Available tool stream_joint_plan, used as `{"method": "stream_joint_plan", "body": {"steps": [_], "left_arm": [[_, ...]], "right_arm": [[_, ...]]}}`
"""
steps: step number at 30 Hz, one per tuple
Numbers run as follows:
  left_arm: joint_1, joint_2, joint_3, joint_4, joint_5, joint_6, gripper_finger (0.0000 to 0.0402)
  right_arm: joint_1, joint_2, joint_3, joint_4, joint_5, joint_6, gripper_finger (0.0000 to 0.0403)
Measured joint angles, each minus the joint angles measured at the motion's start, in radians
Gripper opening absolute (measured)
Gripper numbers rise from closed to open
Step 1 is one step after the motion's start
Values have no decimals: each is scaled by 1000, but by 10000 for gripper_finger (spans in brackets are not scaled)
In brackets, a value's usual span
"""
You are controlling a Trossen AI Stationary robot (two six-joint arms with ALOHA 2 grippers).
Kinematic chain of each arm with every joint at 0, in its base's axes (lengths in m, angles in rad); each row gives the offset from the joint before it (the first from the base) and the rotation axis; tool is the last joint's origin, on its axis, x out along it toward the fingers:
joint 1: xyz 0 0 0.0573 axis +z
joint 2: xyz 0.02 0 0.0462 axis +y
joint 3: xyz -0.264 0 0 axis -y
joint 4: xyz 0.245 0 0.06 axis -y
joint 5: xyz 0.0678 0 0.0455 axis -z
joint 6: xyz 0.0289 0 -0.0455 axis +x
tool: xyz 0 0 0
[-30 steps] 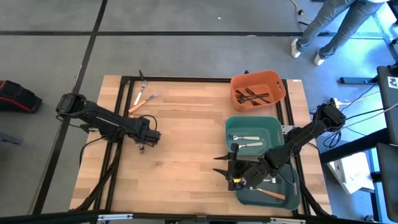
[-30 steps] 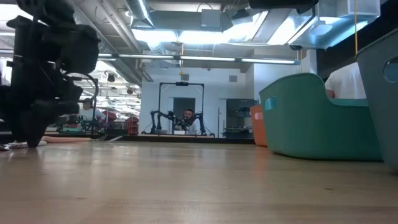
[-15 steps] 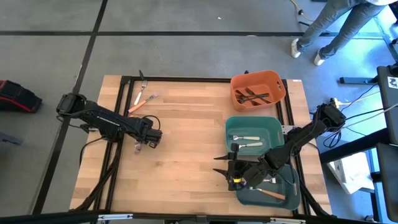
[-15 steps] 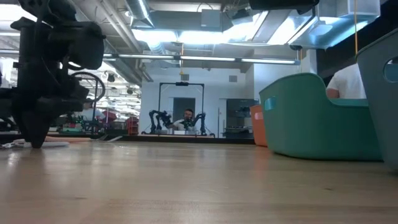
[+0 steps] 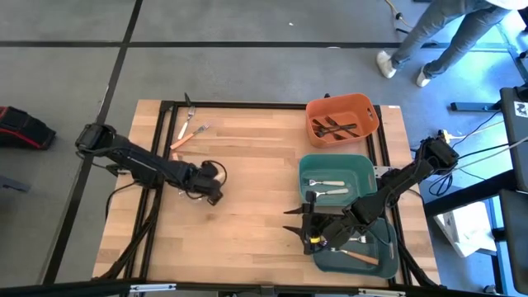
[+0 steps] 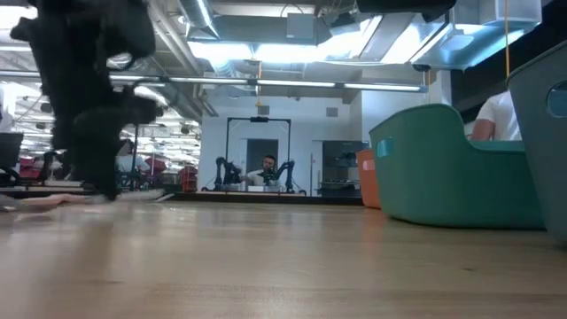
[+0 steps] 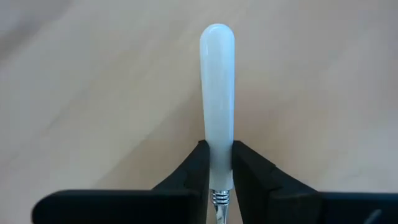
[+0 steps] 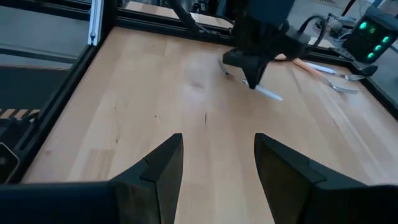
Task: Sort silverware by color (type)
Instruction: Put the white fork into the green bin
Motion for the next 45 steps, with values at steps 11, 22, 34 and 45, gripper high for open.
{"method": "stream_joint_plan", "body": {"steps": [11, 22, 34, 45], "left_arm": [[-240, -2, 71, 418, -282, 315, 33], [-415, 102, 73, 892, -377, 696, 15], [-391, 215, 72, 939, -365, 654, 4], [-380, 214, 73, 924, -327, 613, 4]], "right_arm": [[-6, 4, 0, 5, -25, 84, 207], [-104, 153, 0, 202, -85, 4, 275], [-201, 306, 2, 481, -198, -53, 276], [-167, 419, 81, 281, -439, 87, 276]]}}
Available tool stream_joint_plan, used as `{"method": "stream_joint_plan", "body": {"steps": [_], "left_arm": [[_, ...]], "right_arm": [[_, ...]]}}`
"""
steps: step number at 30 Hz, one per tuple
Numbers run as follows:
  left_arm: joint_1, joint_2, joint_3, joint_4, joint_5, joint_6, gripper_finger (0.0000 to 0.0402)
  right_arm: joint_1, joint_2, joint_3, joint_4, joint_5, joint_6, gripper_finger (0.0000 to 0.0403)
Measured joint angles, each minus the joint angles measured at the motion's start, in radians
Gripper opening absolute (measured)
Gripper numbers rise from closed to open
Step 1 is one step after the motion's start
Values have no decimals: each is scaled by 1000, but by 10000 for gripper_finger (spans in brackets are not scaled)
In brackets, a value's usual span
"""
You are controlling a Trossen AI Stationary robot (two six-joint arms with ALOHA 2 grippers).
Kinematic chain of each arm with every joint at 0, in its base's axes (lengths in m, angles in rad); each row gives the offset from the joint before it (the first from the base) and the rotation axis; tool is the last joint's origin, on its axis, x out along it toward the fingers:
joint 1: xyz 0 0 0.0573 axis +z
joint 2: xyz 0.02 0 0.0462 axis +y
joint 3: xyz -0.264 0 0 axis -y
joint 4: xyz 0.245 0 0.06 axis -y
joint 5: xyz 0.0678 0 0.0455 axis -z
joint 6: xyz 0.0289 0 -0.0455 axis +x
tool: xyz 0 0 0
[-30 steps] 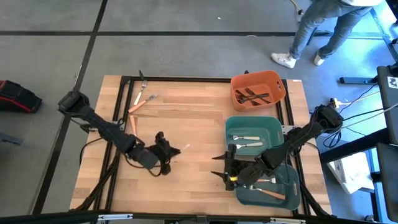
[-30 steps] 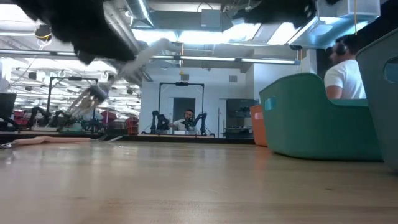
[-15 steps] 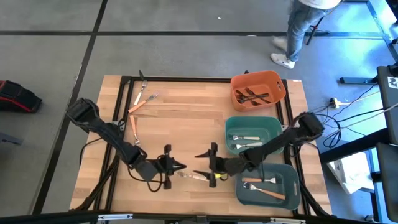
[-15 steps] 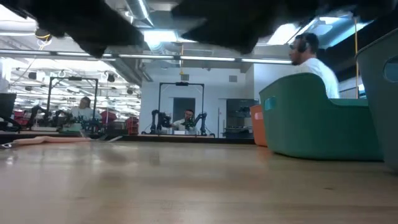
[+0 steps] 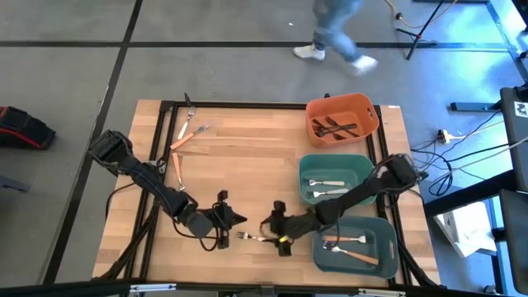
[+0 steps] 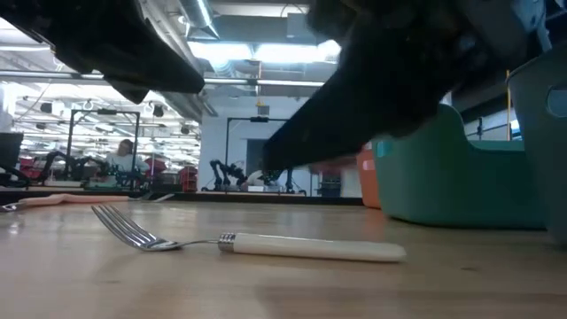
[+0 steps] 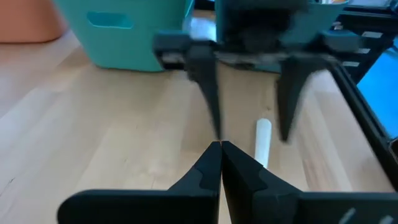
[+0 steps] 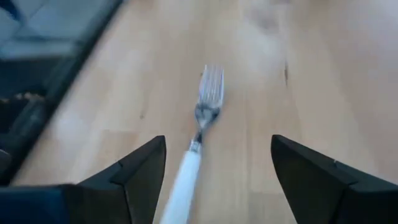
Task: Sort silverware by color (type)
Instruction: Put the white fork into the green bin
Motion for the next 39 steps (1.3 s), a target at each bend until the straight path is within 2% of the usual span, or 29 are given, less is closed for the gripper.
{"method": "stream_joint_plan", "body": {"steps": [5, 10, 18, 21, 30, 35, 39], "left_arm": [[-4, 0, 0, -10, 11, 1, 4], [-20, -21, 0, -50, 104, 21, 4], [-64, -52, 0, -73, 105, -2, 4], [-64, -53, 0, -79, 105, -1, 4], [-64, -53, 0, -80, 104, 0, 4], [-64, -53, 0, -80, 105, 0, 4], [-64, -53, 0, -83, 105, 0, 4]], "right_arm": [[4, 72, 191, -240, -4, 24, 276], [3, 143, 332, -455, -3, 80, 276], [-18, 201, 362, -496, -47, 131, 266], [-18, 211, 363, -499, -43, 122, 234], [-16, 213, 363, -491, -34, 22, 98], [-16, 214, 363, -487, -35, 17, 50], [-16, 214, 363, -487, -28, 9, 30]]}}
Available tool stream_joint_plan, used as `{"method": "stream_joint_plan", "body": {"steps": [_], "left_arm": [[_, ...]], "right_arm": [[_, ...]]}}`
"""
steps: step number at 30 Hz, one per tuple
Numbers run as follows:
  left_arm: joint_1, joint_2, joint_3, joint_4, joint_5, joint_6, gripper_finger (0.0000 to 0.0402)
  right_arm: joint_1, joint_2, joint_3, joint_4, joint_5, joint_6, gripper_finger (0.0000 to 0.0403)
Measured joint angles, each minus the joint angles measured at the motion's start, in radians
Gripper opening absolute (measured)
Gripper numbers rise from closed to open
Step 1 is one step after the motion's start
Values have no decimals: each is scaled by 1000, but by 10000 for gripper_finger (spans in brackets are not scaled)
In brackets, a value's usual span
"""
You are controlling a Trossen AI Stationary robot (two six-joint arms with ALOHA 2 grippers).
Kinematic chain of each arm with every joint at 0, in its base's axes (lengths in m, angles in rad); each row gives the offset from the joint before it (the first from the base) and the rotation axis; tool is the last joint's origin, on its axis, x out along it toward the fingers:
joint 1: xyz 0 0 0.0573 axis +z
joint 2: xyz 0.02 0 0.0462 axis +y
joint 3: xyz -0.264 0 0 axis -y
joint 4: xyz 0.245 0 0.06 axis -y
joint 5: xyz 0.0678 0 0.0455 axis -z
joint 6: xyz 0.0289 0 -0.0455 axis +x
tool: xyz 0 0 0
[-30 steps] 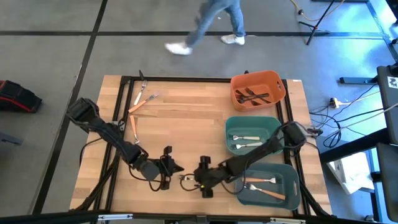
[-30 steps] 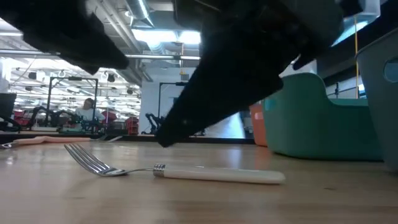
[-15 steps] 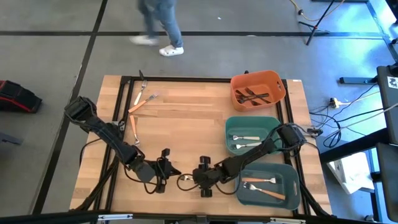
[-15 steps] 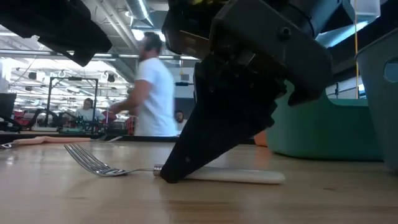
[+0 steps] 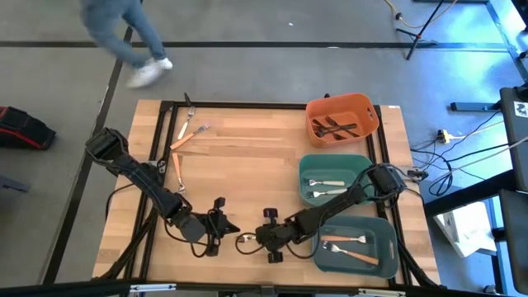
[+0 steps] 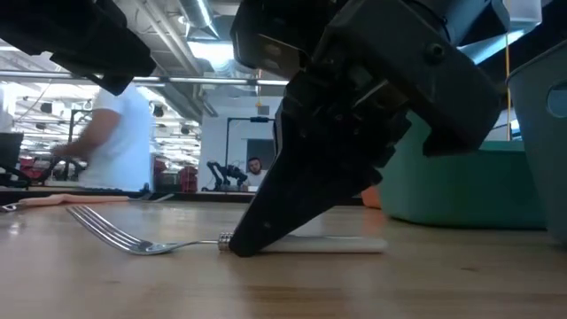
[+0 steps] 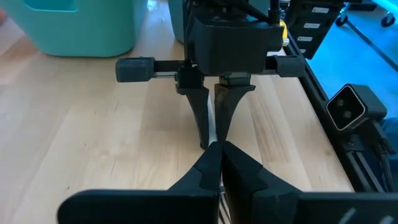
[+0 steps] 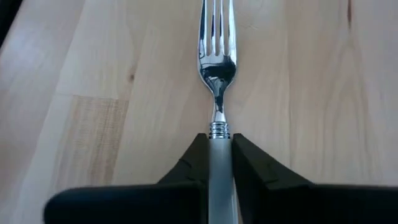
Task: Sort silverware by color (type)
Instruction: Put the white fork into the green bin
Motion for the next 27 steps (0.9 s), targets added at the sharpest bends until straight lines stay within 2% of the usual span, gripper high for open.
{"method": "stream_joint_plan", "body": {"steps": [9, 22, 27], "left_arm": [[0, 0, 0, 0, 1, 1, 5], [-6, 0, 0, -4, 2, 2, 5], [-7, 0, 0, -10, 2, 2, 5]], "right_arm": [[20, -48, -8, -40, 9, -36, 39], [31, -243, -4, -225, 42, -49, 41], [34, -340, -4, -347, 120, -47, 41]]}}
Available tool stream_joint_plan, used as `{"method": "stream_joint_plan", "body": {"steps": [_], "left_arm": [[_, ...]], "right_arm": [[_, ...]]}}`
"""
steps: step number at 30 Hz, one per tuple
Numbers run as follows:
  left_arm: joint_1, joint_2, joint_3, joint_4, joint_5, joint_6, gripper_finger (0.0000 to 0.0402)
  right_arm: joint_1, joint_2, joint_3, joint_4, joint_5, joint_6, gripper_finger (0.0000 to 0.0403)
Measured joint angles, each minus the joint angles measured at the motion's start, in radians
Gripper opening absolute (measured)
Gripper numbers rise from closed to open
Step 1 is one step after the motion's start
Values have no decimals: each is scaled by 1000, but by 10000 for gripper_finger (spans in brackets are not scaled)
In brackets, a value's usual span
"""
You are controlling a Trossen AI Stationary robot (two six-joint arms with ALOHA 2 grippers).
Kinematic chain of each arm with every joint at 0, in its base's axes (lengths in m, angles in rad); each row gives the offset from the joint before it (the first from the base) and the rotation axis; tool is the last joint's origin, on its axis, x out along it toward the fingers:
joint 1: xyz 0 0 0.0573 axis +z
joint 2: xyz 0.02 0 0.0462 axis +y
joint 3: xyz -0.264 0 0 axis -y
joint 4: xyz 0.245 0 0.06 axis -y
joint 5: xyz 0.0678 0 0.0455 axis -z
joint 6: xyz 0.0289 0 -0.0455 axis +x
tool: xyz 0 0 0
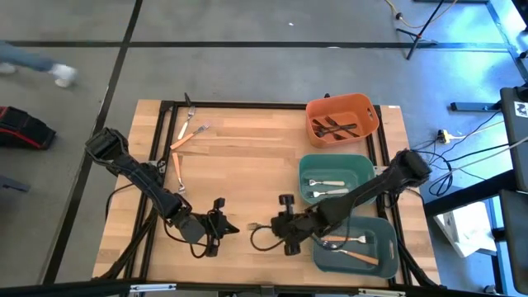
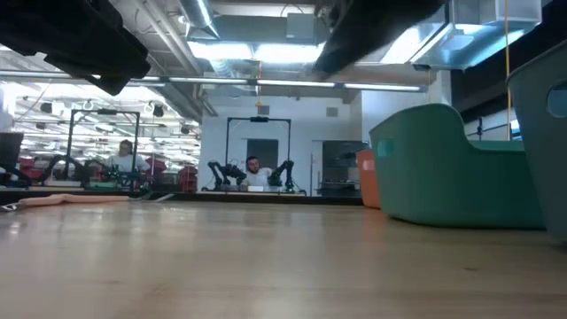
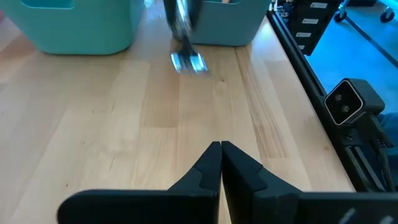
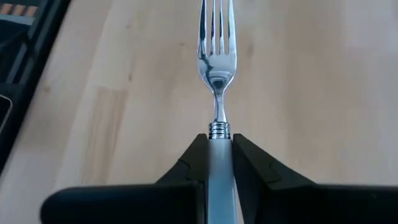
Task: Sort silverware by color (type)
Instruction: Put the white fork into the green bin
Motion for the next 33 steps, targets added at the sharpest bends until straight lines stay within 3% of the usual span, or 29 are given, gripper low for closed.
{"method": "stream_joint_plan", "body": {"steps": [8, 13, 27, 33], "left_arm": [[0, 0, 0, 0, 0, 0, 5], [0, 0, 0, 1, 0, 0, 5], [0, 0, 0, 2, -3, -1, 5], [0, 0, 0, 6, -4, 0, 5]], "right_arm": [[5, -159, -9, -186, 69, 28, 41], [5, -276, -97, -264, 134, 84, 41], [4, -751, -595, -271, 196, 230, 41], [4, -852, -762, -242, 219, 274, 41]]}}
